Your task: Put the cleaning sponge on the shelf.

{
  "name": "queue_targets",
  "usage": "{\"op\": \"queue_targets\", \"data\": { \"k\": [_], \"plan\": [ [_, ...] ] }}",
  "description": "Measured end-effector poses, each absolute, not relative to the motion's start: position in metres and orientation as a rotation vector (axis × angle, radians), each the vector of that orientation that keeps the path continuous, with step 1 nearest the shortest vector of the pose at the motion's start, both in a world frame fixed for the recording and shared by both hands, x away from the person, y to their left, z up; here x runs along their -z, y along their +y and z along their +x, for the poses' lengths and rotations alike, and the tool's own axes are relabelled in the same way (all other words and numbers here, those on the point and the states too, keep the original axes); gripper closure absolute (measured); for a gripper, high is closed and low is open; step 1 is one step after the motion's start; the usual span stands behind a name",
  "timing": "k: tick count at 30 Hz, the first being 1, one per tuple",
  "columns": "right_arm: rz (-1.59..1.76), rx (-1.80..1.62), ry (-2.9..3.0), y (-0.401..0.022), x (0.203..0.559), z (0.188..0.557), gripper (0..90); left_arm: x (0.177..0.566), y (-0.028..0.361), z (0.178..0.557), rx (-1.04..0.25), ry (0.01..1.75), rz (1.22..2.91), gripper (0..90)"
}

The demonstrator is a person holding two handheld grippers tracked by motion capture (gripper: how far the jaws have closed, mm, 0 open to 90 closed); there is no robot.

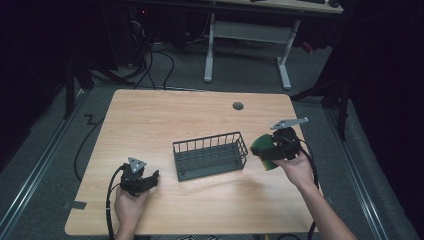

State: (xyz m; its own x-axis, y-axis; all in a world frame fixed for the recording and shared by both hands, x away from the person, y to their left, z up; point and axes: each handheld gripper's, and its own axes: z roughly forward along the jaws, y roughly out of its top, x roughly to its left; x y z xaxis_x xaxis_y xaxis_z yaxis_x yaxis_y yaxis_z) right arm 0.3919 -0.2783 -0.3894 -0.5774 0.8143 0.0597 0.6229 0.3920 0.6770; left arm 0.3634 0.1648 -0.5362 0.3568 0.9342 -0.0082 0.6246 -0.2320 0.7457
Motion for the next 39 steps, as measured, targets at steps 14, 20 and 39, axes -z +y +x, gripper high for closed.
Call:
{"op": "queue_targets", "data": {
  "k": [14, 20, 39],
  "plan": [
    [1.161, -1.061, 2.42, -0.223, 0.374, 0.414, 19.6, 0.536, 0.165, 0.363, -0.595, 1.352, 1.956, 32.2],
    [1.16, -1.068, 2.423, -0.203, 0.372, 0.426, 19.6, 0.536, 0.165, 0.363, -0.597, 1.359, 1.953, 31.9],
    [1.177, -1.0, 2.442, -0.168, 0.39, 0.448, 19.3, 0.536, 0.165, 0.364, -0.596, 1.359, 1.952, 31.9]
  ]
}}
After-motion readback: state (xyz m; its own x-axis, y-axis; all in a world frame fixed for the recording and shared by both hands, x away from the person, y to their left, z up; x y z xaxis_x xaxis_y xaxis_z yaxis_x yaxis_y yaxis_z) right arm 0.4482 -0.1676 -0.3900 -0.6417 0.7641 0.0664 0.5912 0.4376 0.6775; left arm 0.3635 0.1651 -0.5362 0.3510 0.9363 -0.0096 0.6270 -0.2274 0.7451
